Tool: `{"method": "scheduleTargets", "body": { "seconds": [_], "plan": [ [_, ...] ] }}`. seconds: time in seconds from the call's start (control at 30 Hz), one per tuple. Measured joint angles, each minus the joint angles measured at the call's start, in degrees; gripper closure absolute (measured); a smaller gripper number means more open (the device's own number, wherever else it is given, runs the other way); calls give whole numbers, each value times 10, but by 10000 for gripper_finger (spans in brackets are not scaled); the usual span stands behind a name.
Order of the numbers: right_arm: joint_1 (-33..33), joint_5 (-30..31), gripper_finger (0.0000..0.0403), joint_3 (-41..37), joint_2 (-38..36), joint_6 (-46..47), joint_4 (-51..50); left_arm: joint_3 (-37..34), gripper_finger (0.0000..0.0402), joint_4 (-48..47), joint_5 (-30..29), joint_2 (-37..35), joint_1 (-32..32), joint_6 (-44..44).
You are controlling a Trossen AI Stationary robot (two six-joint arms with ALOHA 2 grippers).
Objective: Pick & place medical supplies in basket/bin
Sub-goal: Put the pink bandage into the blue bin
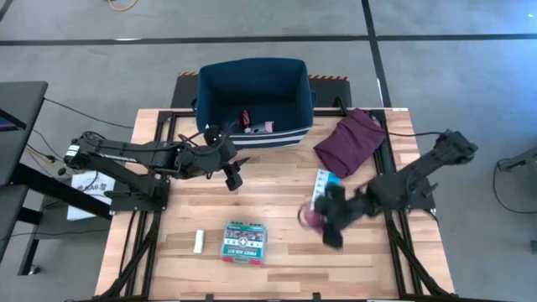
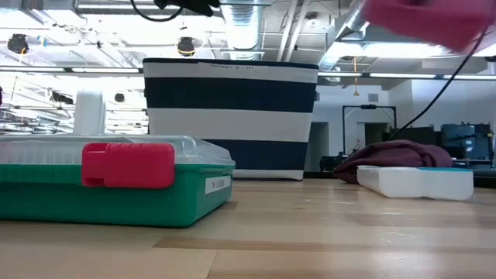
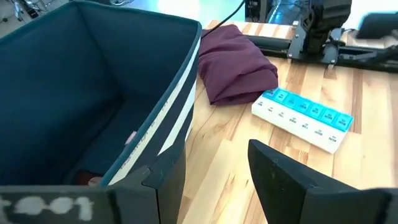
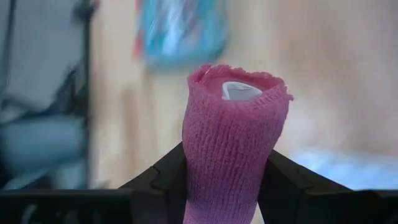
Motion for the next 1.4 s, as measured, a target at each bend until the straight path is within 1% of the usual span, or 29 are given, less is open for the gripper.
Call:
{"method": "scheduleTargets", "body": {
  "seconds": [0.07, 0.17, 0.27, 0.37, 0.47, 0.57, 0.7, 0.77, 0.87, 1.03, 1.17, 1.27, 1.4],
  "plan": [
    [-43, 52, 261, 18, -26, -78, 1, 0, 238, 10, -4, 0, 0, -2],
    [-123, 106, 262, 55, -55, -188, 27, 0, 238, 40, -5, -1, -1, -1],
    [-215, 117, 260, 101, -66, -294, 96, 0, 238, 71, -26, -7, -7, 15],
    [-301, 98, 261, 155, -56, -380, 161, 0, 238, 84, -68, -13, -23, 37],
    [-385, 50, 263, 206, -17, -436, 183, 0, 238, 97, -104, -24, -44, 55],
    [-459, -14, 263, 249, 46, -443, 160, 0, 238, 98, -125, -32, -67, 64],
    [-528, -65, 262, 301, 152, -427, 112, 0, 238, 97, -152, -37, -94, 66],
    [-545, -74, 262, 327, 205, -426, 88, 0, 238, 95, -166, -36, -106, 71],
    [-556, -74, 263, 378, 276, -443, 45, 0, 238, 96, -181, -36, -120, 82],
    [-559, -67, 249, 481, 358, -444, 6, 0, 238, 96, -213, -36, -127, 107],
    [-559, -69, 230, 556, 428, -444, -91, 0, 238, 94, -225, -36, -127, 113],
    [-557, -69, 214, 591, 468, -444, -145, 0, 238, 92, -224, -36, -127, 113],
    [-557, -62, 198, 615, 508, -445, -193, 0, 238, 92, -225, -36, -127, 109]
  ]
}}
